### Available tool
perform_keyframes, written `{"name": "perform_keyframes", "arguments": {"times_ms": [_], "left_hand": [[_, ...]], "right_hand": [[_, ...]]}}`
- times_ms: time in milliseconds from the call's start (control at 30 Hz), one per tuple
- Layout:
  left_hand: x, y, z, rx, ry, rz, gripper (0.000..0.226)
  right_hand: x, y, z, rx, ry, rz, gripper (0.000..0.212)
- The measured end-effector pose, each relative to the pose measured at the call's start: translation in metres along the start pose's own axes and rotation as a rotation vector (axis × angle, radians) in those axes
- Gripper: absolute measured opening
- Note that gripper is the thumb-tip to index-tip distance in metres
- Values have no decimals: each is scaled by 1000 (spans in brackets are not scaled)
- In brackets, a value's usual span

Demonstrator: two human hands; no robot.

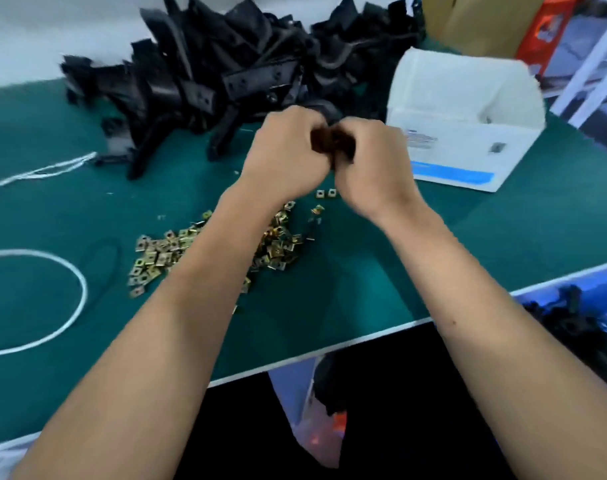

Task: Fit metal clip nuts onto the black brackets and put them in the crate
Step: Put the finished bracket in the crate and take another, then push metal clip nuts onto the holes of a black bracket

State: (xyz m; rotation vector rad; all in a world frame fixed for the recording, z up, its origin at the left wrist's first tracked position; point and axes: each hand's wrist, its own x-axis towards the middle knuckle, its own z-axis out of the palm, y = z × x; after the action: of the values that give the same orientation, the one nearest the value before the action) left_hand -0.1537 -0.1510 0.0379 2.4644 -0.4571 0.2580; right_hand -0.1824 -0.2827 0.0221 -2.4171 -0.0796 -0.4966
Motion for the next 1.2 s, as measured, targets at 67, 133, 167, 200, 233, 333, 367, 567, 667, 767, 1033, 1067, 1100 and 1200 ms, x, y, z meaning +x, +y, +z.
{"name": "perform_keyframes", "arguments": {"times_ms": [67,133,167,200,233,333,367,567,667,767,1033,1067,1100,1200], "left_hand": [[2,-27,-2,7,56,-127,17],[5,-49,-3,-41,94,-254,19],[7,-58,-2,-86,101,-305,16],[10,-65,-2,-128,101,-344,14],[11,-70,0,-165,98,-377,13],[14,-76,5,-272,92,-457,13],[15,-76,8,-305,96,-476,13],[25,-66,15,-435,71,-518,27],[33,-61,18,-572,59,-560,29],[37,-53,19,-793,100,-606,6],[29,-52,-6,-1310,174,-399,27],[25,-57,-10,-1299,194,-366,23],[21,-63,-15,-1252,212,-345,19],[11,-84,-29,-920,283,-302,15]], "right_hand": [[19,-7,24,-50,-48,9,30],[37,-6,43,-207,-124,35,45],[45,-2,50,-261,-161,56,54],[53,1,57,-289,-180,76,61],[59,6,61,-293,-184,99,67],[77,14,73,-141,-149,230,96],[82,15,74,-102,-153,262,105],[93,15,72,66,-37,323,98],[85,5,71,372,180,391,90],[78,-14,63,807,281,648,78],[60,-46,29,981,-246,584,73],[60,-49,28,917,-303,543,78],[61,-51,29,889,-349,507,81],[62,-58,39,776,-471,389,73]]}}
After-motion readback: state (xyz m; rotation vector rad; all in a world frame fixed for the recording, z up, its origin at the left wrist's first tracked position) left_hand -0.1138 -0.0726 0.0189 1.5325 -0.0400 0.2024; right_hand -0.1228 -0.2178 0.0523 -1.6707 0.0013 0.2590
